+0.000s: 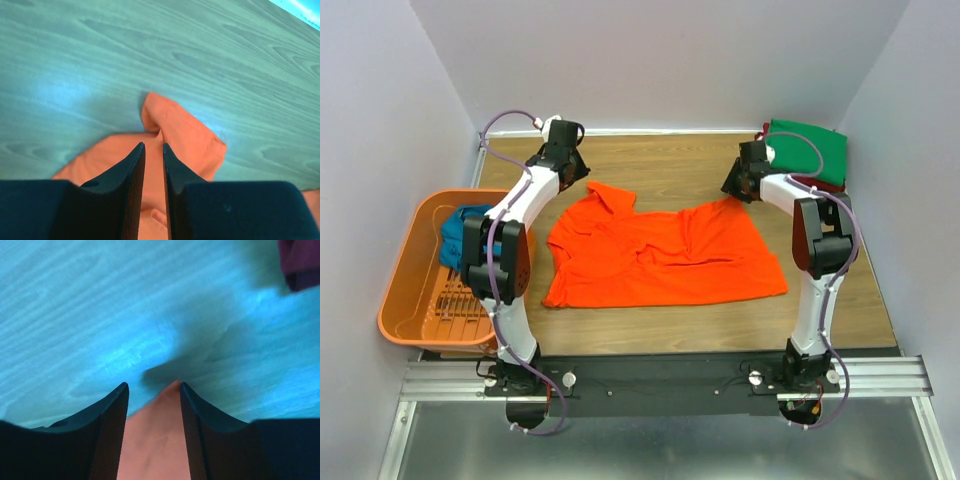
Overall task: Fold and stack the t-shirts
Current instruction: Fold the tshirt
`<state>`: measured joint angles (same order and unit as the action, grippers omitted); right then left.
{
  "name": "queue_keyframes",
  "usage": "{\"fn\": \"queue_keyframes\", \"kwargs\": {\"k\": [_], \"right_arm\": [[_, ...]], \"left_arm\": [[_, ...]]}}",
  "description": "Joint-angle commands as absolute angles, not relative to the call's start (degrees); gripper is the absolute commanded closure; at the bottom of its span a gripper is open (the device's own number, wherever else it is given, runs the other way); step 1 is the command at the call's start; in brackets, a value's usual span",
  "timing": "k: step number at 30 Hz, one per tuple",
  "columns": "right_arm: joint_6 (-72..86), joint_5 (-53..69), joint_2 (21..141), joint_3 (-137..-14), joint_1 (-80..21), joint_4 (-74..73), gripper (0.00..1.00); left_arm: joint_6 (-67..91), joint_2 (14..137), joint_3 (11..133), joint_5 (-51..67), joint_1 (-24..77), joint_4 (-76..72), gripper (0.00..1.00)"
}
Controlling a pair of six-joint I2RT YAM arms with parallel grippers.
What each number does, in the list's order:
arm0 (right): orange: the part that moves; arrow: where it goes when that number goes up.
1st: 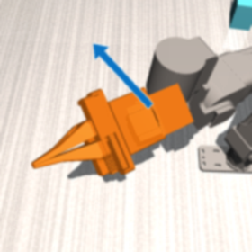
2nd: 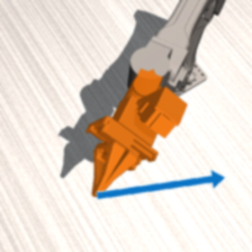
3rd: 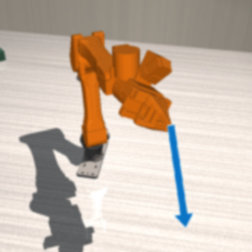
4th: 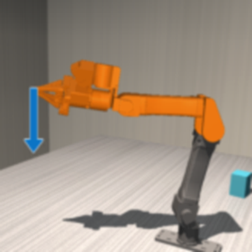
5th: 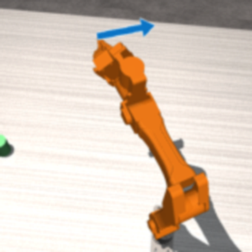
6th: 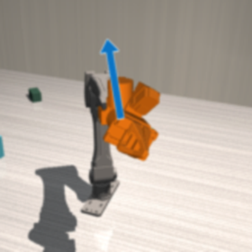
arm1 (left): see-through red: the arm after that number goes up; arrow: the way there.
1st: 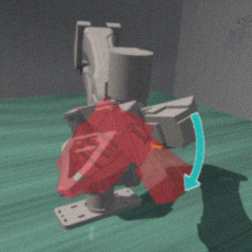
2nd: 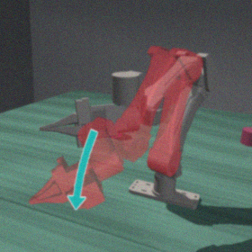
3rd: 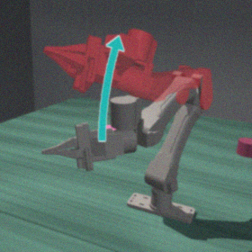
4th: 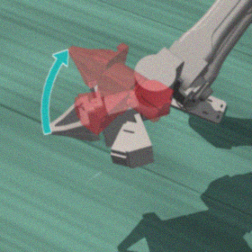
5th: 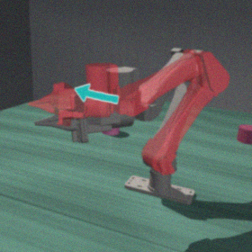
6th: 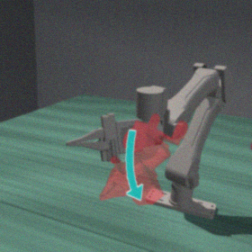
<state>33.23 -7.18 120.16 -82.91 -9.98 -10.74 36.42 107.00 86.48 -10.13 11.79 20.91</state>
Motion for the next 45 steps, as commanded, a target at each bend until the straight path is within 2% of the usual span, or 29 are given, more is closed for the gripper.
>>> {"fn": "queue_keyframes", "kwargs": {"k": [1, 14, 20, 24, 28, 31, 45], "right_arm": [[27.51, -10.46, 123.40, -87.63, -9.76, -16.52, 0.48], [24.17, -14.59, 123.48, -87.89, -9.84, -20.13, 0.52], [23.64, -12.57, 124.54, -88.95, -9.84, -20.92, 0.69], [23.99, -16.24, 123.67, -89.12, -9.84, -22.06, 0.88], [25.13, -19.95, 121.82, -88.68, -9.49, -22.94, 0.96], [26.36, -21.26, 120.33, -87.89, -8.70, -22.94, 0.96], [28.83, -19.07, 118.57, -85.78, -4.13, -22.85, 0.98]], "left_arm": [[33.22, 111.00, 89.91, -12.83, 11.87, 25.49, 0.72], [32.87, 112.59, 90.79, -13.80, 11.87, 24.35, 0.72], [31.73, 115.75, 92.02, -15.82, 11.95, 24.44, 0.72], [29.71, 118.12, 92.99, -13.80, 11.95, 23.56, 0.69], [28.30, 119.88, 94.39, -12.74, 12.04, 22.33, 0.64], [27.51, 121.54, 95.89, -12.66, 12.04, 21.71, 0.59], [26.37, 130.25, 103.36, -8.79, 11.95, 21.54, 0.59]]}}
